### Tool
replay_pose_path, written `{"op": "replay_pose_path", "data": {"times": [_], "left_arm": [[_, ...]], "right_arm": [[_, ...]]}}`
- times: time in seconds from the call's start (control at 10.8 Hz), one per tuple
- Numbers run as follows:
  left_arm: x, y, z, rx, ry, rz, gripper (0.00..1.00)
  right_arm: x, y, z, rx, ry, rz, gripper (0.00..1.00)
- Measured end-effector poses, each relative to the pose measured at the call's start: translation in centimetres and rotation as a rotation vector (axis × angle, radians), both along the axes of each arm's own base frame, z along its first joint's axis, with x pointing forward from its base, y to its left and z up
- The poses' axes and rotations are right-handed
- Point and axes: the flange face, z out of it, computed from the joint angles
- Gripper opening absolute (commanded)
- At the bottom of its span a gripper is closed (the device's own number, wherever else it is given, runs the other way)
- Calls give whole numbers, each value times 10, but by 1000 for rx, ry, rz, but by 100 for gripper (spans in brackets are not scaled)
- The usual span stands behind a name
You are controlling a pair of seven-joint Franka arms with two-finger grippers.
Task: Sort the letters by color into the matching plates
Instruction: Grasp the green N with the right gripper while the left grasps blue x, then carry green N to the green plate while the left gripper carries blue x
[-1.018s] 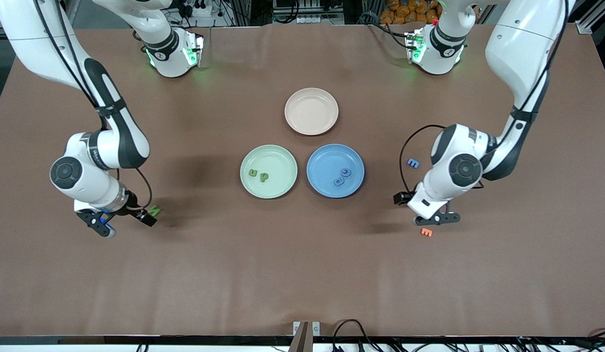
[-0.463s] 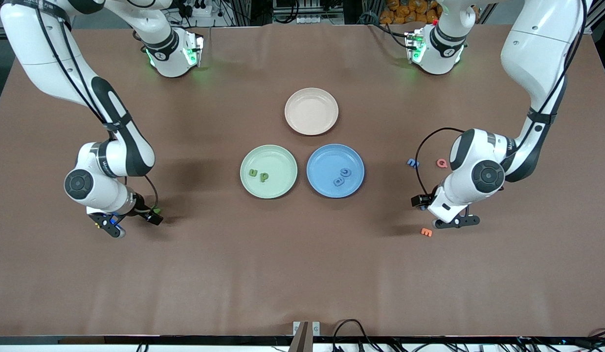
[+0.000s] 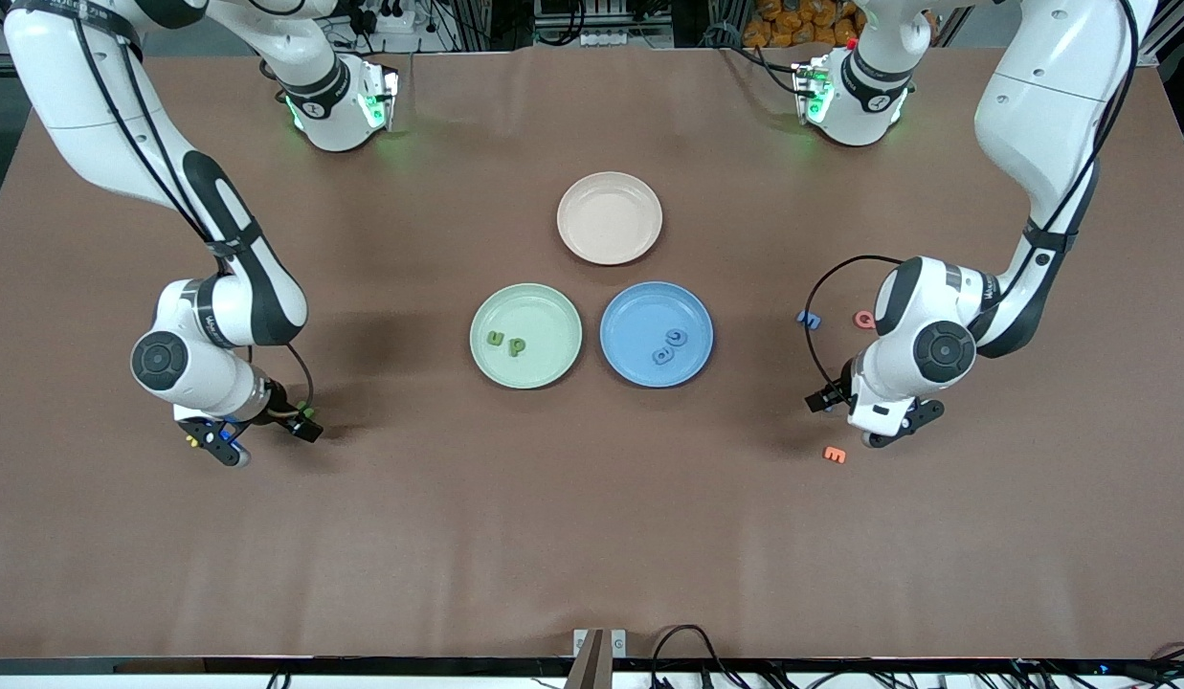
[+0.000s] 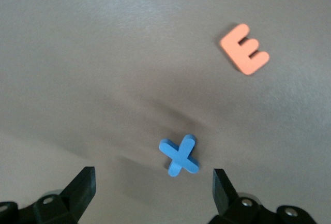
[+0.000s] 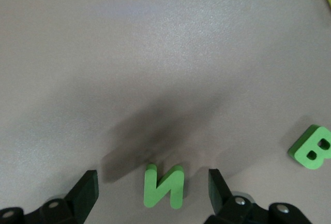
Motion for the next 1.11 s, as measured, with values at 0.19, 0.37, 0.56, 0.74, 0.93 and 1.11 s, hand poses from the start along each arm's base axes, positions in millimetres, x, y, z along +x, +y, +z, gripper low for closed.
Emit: {"op": "replay_pose_path", "data": {"times": [0.19, 0.37, 0.56, 0.74, 0.93, 1.11], "left_arm": [[-1, -3, -1, 13, 0, 94, 100], [-1, -5, -4, 15, 3, 122, 100], [0, -5, -9, 12, 5, 135, 100], [4, -6, -14, 5, -7, 171, 100], [7, -7, -17, -2, -26, 223, 100], [10, -7, -18, -5, -34, 246, 100]], "right_arm": [[0, 0, 0, 0, -4, 2, 18], [0, 1, -2, 1, -4, 4, 0], [3, 2, 1, 3, -12, 6, 0], [3, 2, 1, 3, -12, 6, 0], [3, 2, 1, 3, -12, 10, 0], [6, 6, 7, 5, -21, 71, 0]]}}
